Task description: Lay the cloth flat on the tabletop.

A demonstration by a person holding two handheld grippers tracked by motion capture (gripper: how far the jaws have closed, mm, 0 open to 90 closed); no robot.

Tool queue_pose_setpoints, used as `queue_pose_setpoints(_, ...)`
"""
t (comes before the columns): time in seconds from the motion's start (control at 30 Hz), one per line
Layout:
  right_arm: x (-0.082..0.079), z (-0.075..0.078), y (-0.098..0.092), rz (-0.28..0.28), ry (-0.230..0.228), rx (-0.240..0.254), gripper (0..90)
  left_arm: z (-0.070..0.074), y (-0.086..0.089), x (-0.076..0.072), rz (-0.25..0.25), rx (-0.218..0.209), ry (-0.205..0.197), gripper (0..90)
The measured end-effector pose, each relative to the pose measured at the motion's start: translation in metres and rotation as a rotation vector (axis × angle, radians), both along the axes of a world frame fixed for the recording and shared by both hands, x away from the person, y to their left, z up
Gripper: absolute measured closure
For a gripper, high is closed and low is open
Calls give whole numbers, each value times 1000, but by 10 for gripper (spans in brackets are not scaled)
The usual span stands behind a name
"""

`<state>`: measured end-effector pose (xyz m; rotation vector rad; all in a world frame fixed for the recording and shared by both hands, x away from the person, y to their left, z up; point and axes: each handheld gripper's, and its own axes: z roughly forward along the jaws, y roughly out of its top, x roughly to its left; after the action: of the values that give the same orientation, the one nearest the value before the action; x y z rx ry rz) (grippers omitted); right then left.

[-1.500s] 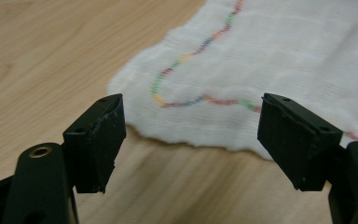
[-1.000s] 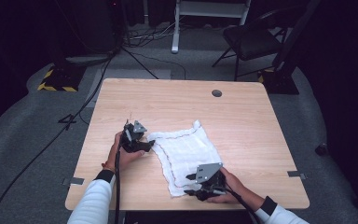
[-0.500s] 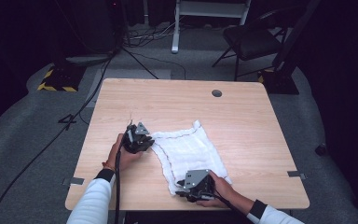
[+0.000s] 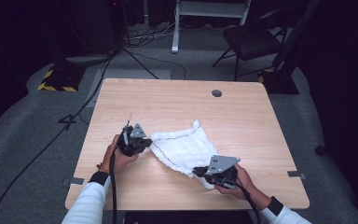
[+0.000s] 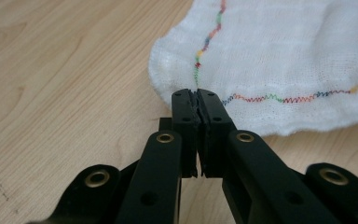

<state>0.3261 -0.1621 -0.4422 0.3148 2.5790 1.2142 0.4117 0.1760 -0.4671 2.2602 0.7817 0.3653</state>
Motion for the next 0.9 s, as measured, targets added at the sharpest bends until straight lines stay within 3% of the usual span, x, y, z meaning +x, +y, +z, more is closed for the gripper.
queue_pose_setpoints(0.03, 0, 0, 0, 0, 0, 0, 859, 4, -1, -2, 1, 2, -12, 868)
queue_pose_setpoints(0.07, 2, 9, -10, -26, -20, 32, 861, 12, -4, -8, -13, -5, -35, 869)
queue_pose_setpoints(0.13, 2, 15, -16, -32, -28, 48, 861, 17, -5, -11, -14, -11, -41, 869)
queue_pose_setpoints(0.2, 5, 32, -31, -69, -53, 105, 862, 32, -6, -21, -19, -49, -76, 869)
queue_pose_setpoints(0.27, 5, 36, -34, -75, -59, 116, 862, 37, -6, -25, -22, -59, -91, 869)
queue_pose_setpoints(0.3, 5, 47, -42, -92, -81, 143, 862, 47, -5, -32, -29, -80, -121, 870)
queue_pose_setpoints(0.43, 3, 63, -54, -114, -108, 185, 863, 61, -3, -44, -39, -118, -150, 869)
queue_pose_setpoints(0.5, 2, 70, -58, -118, -123, 195, 863, 73, -2, -53, -43, -134, -185, 870)
queue_pose_setpoints(0.57, 1, 73, -60, -118, -129, 202, 863, 78, -2, -57, -44, -145, -192, 869)
queue_pose_setpoints(0.67, -3, 88, -65, -120, -160, 222, 863, 98, 0, -70, -49, -165, -241, 870)
queue_pose_setpoints(0.9, -9, 110, -73, -135, -199, 277, 864, 131, 1, -95, -55, -171, -314, 870)
